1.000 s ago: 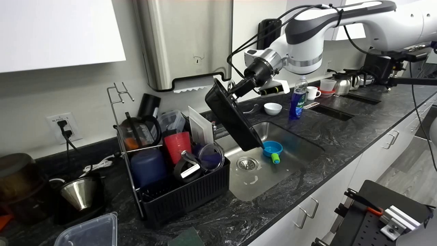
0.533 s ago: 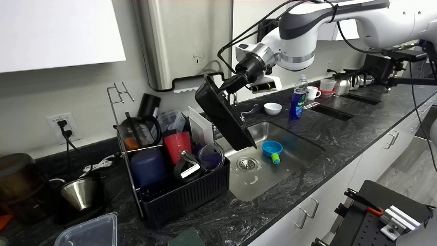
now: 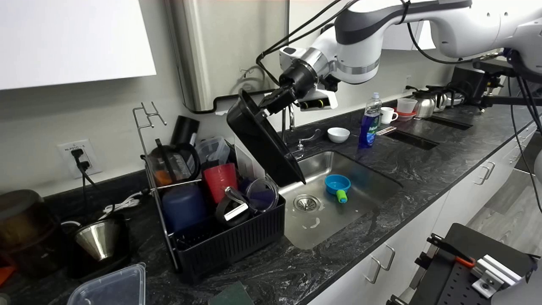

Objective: Put the black dish in the sink onto the rack

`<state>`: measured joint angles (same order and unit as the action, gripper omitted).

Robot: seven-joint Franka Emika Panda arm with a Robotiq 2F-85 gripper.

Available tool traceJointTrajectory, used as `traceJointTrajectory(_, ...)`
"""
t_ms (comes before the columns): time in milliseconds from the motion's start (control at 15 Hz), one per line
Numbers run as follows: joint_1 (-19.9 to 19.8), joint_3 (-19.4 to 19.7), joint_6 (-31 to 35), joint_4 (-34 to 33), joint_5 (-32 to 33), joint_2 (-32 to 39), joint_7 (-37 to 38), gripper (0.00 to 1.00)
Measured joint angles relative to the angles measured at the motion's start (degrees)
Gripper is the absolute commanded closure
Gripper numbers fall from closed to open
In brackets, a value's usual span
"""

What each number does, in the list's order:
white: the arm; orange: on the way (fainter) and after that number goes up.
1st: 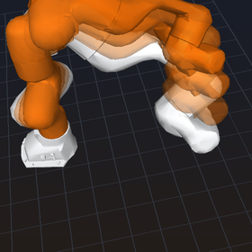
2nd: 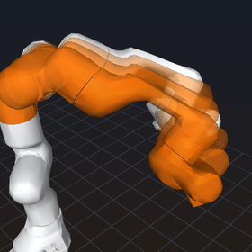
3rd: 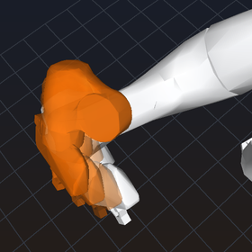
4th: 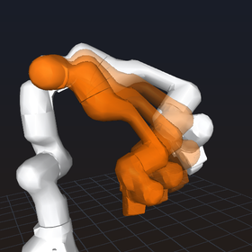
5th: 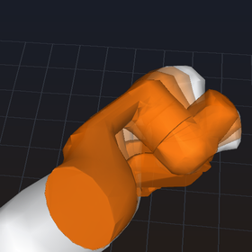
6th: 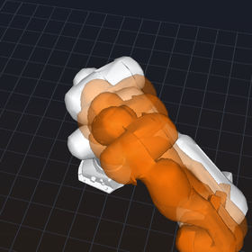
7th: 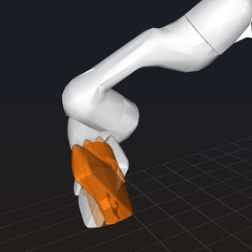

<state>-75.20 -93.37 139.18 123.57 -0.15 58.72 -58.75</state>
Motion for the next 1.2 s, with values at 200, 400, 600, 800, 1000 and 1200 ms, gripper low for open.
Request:
traceJointTrajectory(200, 1.47, -0.02, 0.37, -0.70, 0.72, -0.02, 0.00, 0.98)
traceJointTrajectory(400, 2.78, -0.08, 1.03, -0.99, 1.47, -0.09, 0.00, 0.98)
traceJointTrajectory(600, 4.20, -0.08, 3.54, -1.06, 1.93, -0.16, 0.05, 0.98)
traceJointTrajectory(800, 5.83, -0.02, 9.24, -0.90, 2.28, -0.49, 1.34, 0.98)
traceJointTrajectory(1000, 7.34, 0.35, 14.89, -0.34, 3.62, -1.63, 3.68, 0.98)
traceJointTrajectory(1200, 8.27, 0.85, 19.28, 0.45, 5.31, -3.06, 6.27, 0.98)
